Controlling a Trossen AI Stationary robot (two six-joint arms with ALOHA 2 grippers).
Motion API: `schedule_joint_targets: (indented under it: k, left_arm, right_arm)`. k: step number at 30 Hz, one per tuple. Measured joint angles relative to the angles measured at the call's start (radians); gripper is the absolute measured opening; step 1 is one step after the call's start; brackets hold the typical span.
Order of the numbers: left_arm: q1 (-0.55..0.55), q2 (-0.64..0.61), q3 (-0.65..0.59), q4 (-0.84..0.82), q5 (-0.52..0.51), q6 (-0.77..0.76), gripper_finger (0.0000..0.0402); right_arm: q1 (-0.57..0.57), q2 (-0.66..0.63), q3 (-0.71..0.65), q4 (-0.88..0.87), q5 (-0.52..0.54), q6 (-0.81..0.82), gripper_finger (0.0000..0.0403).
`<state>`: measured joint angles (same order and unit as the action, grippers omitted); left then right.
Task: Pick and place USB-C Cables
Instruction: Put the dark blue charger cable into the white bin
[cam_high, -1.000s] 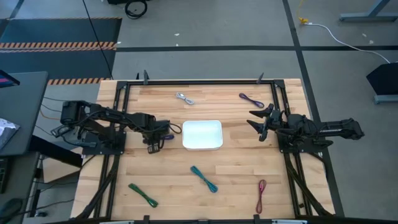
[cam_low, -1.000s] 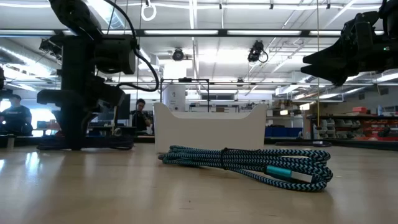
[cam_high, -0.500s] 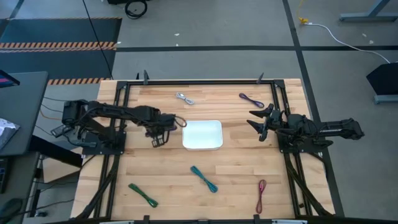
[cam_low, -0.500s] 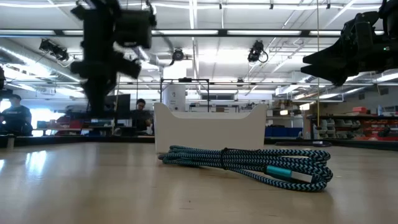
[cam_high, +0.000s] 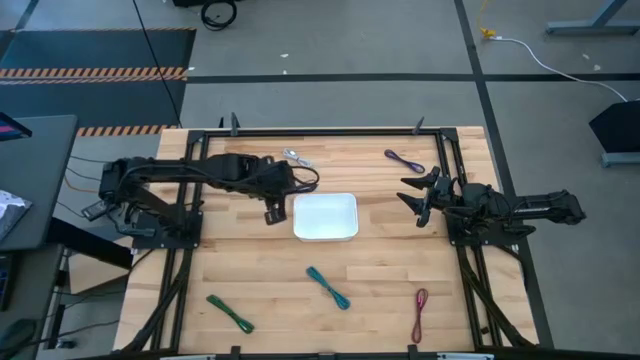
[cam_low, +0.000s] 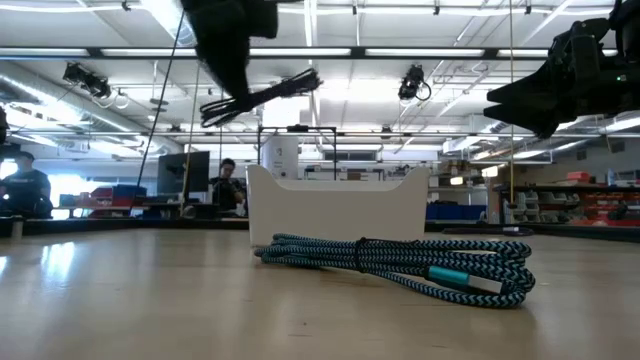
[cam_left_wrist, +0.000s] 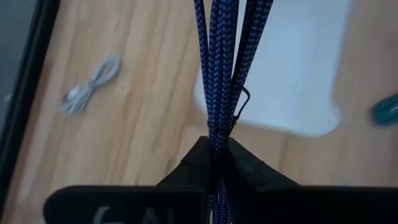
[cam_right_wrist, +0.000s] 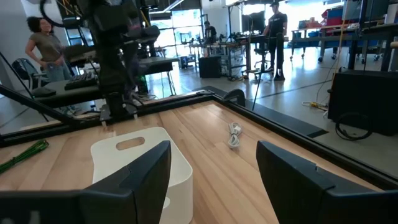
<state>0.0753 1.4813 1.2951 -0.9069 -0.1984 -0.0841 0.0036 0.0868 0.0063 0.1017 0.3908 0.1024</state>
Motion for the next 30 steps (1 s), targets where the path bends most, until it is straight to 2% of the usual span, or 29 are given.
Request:
schedule_joint_targets:
  k: [6,19,30]
  left_arm:
    - [-0.034,0.103,0.027,0.055,0.019,0.019,0.0026]
    - [-0.042,0.344,0.263,0.056,0.019,0.065,0.0029]
    - [-0.042,0.475,0.321,-0.012,0.042,0.097,0.0030]
  right_arm:
    - [0.000,0.000,0.000,0.004,0.002,0.000,0.0244]
    - [0.000,0.000,0.000,0.001,0.001,0.001,0.0244]
    - [0.000,0.000,0.000,-0.002,0.001,0.000,0.0244]
